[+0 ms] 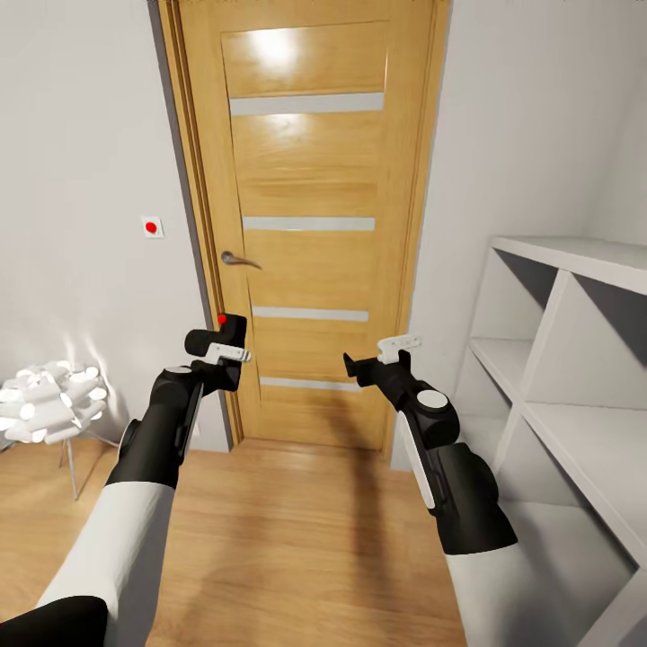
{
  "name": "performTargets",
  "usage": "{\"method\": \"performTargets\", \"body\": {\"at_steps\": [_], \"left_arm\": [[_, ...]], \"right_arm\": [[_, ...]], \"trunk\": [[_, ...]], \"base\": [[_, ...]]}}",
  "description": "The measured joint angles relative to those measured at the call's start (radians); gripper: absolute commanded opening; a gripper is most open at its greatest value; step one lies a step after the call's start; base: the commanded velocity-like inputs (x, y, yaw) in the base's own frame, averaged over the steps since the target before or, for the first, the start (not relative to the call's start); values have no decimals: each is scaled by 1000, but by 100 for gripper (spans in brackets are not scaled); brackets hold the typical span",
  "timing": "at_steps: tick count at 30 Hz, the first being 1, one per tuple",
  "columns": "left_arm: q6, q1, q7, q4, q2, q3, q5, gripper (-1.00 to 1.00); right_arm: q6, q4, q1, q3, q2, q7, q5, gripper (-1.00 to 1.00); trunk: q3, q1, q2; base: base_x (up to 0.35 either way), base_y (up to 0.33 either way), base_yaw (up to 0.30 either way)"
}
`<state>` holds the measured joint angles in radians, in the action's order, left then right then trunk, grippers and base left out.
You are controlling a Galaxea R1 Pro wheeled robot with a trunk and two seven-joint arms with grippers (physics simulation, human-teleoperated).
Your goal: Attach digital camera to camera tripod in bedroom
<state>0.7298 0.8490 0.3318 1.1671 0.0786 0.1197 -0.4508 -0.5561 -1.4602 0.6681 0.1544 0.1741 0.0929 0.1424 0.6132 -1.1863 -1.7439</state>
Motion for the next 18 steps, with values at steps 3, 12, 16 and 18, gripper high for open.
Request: {"method": "performTargets", "body": {"at_steps": [3,12,16,18], "left_arm": [[0,0,0,-7,0,0,1,-100],[0,0,0,-8,0,0,5,-100],[-1,-6,1,-11,-1,0,7,-100],[-2,-20,1,-12,-1,0,6,-100]], "right_arm": [[0,0,0,0,0,0,0,100],[0,0,0,0,0,0,0,100],[0,2,0,0,0,1,1,100],[1,6,0,0,0,0,1,100]], "trunk": [[-9,12,21],[-38,46,84],[-50,61,112],[-56,69,126]], "base": [[0,0,0],[0,0,0],[0,0,0],[0,0,0]]}}
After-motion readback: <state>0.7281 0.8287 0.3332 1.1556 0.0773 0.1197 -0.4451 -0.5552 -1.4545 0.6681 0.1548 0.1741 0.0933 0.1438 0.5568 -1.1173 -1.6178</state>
